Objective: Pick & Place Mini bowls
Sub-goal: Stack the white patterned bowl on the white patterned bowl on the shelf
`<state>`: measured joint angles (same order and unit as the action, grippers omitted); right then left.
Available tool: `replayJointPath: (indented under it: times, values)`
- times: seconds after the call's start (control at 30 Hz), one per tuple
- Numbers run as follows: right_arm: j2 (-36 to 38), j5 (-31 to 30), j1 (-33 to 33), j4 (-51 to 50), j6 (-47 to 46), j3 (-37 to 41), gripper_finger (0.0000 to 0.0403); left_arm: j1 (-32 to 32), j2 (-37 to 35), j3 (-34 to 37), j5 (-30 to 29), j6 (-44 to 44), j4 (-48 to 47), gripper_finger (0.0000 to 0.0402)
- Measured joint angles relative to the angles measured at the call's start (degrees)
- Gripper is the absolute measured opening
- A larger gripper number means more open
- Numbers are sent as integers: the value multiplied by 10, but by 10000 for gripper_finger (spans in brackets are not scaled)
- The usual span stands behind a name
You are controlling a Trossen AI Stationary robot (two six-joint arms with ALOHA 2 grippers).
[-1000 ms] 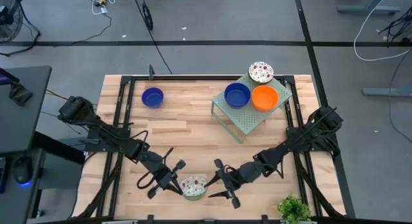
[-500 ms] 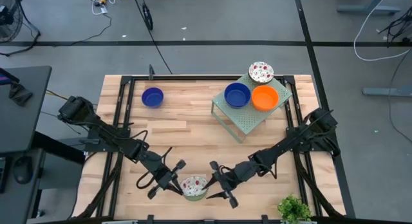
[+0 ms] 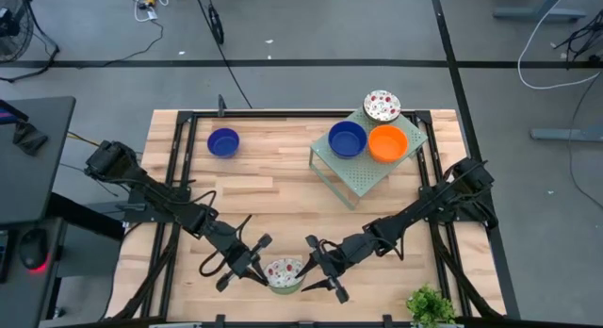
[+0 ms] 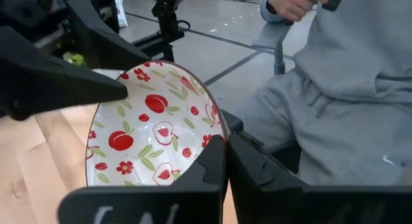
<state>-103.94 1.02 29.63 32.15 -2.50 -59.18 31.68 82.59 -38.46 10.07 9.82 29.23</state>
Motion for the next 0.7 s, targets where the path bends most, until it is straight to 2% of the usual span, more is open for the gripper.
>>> replayJointPath:
  times: [0.47,0.7]
  values:
    - [-17,19,-1,37,15,0,162,0,-1,0,-10,13,11,15]
    - [-17,26,-1,39,15,0,121,0,-1,0,-10,13,11,8]
